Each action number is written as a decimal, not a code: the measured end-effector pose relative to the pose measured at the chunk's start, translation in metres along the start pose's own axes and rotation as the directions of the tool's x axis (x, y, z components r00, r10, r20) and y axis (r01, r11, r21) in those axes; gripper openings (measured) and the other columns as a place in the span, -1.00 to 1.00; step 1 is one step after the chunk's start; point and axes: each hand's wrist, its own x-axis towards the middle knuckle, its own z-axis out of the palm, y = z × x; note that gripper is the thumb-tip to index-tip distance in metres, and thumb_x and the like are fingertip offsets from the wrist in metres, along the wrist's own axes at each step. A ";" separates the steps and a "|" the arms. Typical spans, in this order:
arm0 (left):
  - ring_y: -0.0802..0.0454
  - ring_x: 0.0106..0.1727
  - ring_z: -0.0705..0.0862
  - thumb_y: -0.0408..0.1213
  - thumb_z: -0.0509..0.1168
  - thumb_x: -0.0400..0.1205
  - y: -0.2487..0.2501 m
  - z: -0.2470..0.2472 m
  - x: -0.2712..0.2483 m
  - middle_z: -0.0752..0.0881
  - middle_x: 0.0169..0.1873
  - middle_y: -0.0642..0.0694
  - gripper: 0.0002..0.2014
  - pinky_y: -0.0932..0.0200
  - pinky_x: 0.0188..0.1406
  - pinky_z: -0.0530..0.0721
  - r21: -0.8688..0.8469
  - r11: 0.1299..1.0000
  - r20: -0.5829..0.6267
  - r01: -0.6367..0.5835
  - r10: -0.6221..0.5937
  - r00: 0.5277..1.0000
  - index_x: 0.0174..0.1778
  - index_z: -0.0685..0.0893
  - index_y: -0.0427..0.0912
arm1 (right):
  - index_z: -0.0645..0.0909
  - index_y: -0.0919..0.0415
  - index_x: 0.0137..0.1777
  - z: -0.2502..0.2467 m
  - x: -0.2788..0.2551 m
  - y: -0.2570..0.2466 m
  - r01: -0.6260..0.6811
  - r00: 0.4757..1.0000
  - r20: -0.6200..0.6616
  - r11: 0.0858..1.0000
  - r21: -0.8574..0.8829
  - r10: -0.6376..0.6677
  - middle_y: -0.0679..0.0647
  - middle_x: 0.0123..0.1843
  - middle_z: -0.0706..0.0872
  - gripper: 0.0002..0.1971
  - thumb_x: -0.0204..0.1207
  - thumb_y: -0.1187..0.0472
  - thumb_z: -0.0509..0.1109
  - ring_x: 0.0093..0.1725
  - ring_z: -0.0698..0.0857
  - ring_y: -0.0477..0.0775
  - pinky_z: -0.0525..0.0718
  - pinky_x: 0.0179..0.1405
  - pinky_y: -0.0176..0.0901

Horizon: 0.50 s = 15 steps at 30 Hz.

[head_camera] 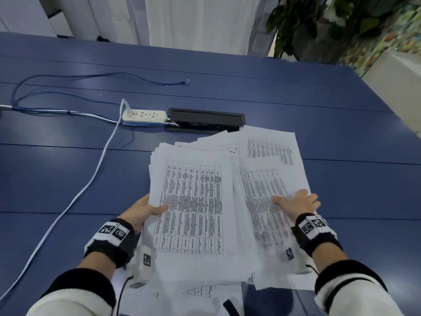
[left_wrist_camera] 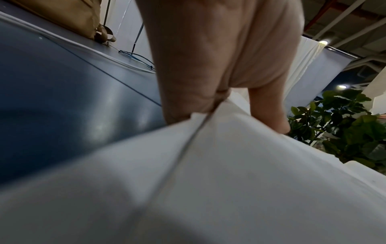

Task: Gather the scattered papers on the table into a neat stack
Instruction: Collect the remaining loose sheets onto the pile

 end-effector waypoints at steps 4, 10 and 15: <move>-0.28 0.30 0.62 -0.56 0.22 0.61 -0.002 0.004 -0.005 0.65 0.28 -0.30 -0.60 -0.22 0.33 0.52 -0.065 0.998 0.036 0.007 -0.005 0.999 0.39 0.47 -0.34 | 0.18 0.34 0.47 0.011 0.001 -0.012 0.045 0.999 0.020 0.998 0.047 -0.046 0.33 0.47 0.27 -0.03 0.27 -0.29 0.48 0.45 0.30 0.35 0.36 0.42 0.33; -0.17 -0.05 0.71 -0.55 0.25 0.61 0.005 0.004 -0.005 0.67 0.17 -0.36 -0.67 -0.01 -0.16 0.67 -0.053 0.999 -0.143 -0.004 -0.003 0.990 0.30 0.50 -0.40 | 0.42 0.49 0.37 -0.011 0.009 0.003 0.079 0.992 0.072 0.965 0.250 -0.100 0.36 0.35 0.57 -0.30 0.35 0.11 0.58 0.35 0.55 0.33 0.52 0.34 0.08; -0.26 0.17 0.65 -0.55 0.26 0.60 0.000 0.009 -0.001 0.64 0.22 -0.34 -0.67 -0.18 0.26 0.58 -0.010 0.999 -0.260 -0.035 0.032 0.965 0.30 0.51 -0.40 | 0.57 0.47 0.24 -0.028 0.000 -0.007 0.233 0.972 -0.052 0.892 0.388 -0.231 0.21 0.10 0.68 -0.66 0.52 0.30 0.39 0.10 0.63 0.20 0.58 0.07 -0.04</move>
